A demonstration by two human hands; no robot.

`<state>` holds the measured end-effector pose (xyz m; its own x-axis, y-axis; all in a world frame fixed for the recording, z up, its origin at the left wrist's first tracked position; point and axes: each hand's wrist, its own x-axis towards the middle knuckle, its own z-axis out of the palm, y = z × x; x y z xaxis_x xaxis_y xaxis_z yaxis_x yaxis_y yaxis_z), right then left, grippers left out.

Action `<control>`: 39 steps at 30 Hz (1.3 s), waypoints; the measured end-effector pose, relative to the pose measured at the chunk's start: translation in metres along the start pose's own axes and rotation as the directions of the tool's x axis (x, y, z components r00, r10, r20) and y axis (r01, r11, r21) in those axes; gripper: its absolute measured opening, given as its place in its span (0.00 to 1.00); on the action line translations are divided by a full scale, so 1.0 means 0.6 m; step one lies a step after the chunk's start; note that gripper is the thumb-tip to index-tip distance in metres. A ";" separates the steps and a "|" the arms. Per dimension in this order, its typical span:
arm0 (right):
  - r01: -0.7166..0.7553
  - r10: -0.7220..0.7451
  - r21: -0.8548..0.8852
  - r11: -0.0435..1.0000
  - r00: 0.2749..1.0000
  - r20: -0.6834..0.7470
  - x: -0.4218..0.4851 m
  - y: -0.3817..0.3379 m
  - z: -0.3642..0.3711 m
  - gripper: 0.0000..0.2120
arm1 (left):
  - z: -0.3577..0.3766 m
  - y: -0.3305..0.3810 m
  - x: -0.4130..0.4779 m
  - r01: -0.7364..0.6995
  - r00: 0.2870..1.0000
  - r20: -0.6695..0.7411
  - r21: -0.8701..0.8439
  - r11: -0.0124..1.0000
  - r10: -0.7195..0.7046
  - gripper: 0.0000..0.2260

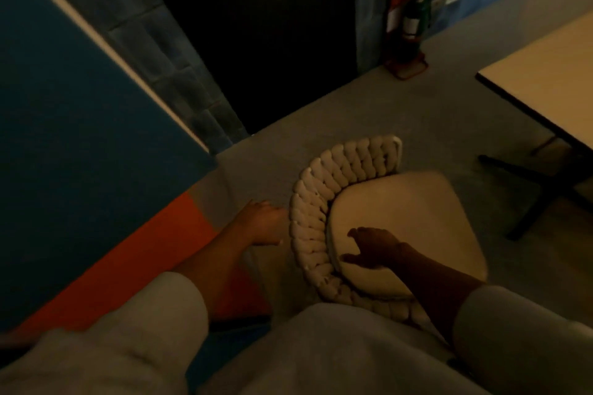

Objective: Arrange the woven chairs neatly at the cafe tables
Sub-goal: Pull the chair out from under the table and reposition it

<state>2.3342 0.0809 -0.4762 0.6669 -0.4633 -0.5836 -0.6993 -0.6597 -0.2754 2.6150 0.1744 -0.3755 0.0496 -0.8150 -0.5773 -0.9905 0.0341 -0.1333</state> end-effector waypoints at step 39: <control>0.353 0.555 0.608 -0.711 -0.249 0.794 0.137 -0.239 0.254 0.32 | 0.048 -0.098 0.611 -0.023 1.000 -0.012 -0.600 0.800 0.020 0.29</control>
<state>2.4499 0.2277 -0.6012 -0.7585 0.2193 -0.6136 0.5763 0.6654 -0.4745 2.6949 -0.1098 -0.6023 0.0285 -0.8209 -0.5703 -0.8705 -0.3008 0.3895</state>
